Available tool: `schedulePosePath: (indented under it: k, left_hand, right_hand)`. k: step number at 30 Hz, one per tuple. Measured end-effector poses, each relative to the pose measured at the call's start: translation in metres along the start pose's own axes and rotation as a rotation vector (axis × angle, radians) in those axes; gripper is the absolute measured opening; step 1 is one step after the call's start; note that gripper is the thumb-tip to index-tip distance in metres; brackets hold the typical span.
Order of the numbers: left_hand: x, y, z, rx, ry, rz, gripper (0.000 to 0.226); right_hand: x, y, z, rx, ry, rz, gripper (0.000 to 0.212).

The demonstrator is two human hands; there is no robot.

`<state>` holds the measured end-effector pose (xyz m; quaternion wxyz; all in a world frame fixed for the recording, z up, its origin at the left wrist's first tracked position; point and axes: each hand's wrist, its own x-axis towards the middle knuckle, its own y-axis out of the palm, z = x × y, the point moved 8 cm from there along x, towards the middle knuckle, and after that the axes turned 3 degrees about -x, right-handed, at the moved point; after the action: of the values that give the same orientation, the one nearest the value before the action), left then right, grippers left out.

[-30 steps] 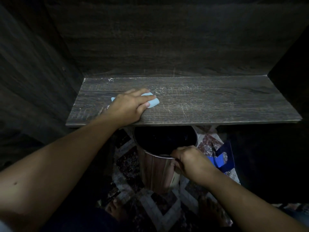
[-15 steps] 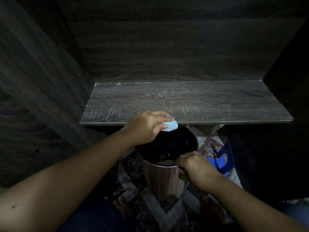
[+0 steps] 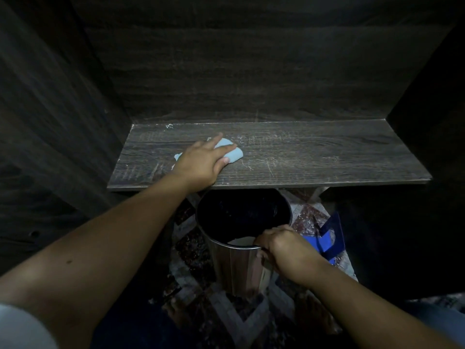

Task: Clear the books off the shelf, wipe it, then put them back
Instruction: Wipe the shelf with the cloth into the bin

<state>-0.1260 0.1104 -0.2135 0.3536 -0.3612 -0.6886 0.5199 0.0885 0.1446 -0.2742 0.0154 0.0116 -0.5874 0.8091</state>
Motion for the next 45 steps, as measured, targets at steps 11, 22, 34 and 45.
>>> schedulePosePath:
  k: [11,22,34,45]
  left_hand:
    - [-0.066,-0.006,-0.072,-0.058,0.417,-0.107,0.039]
    - [-0.048,-0.007,-0.043,-0.184,0.120,-0.086,0.041]
    - [-0.043,-0.051,-0.039,-0.389,0.105,-0.154,0.040]
    - [-0.070,-0.040,-0.051,-0.327,0.242,-0.195,0.037]
  right_hand:
    - [-0.005,0.001,0.005,-0.044,-0.024,0.062,0.012]
    - [-0.001,-0.003,0.008,-0.041,0.010,0.062,0.014]
    - [-0.005,-0.010,0.016,-0.045,-0.007,0.001,0.012]
    - [0.002,-0.010,0.023,-0.062,-0.025,-0.013,0.015]
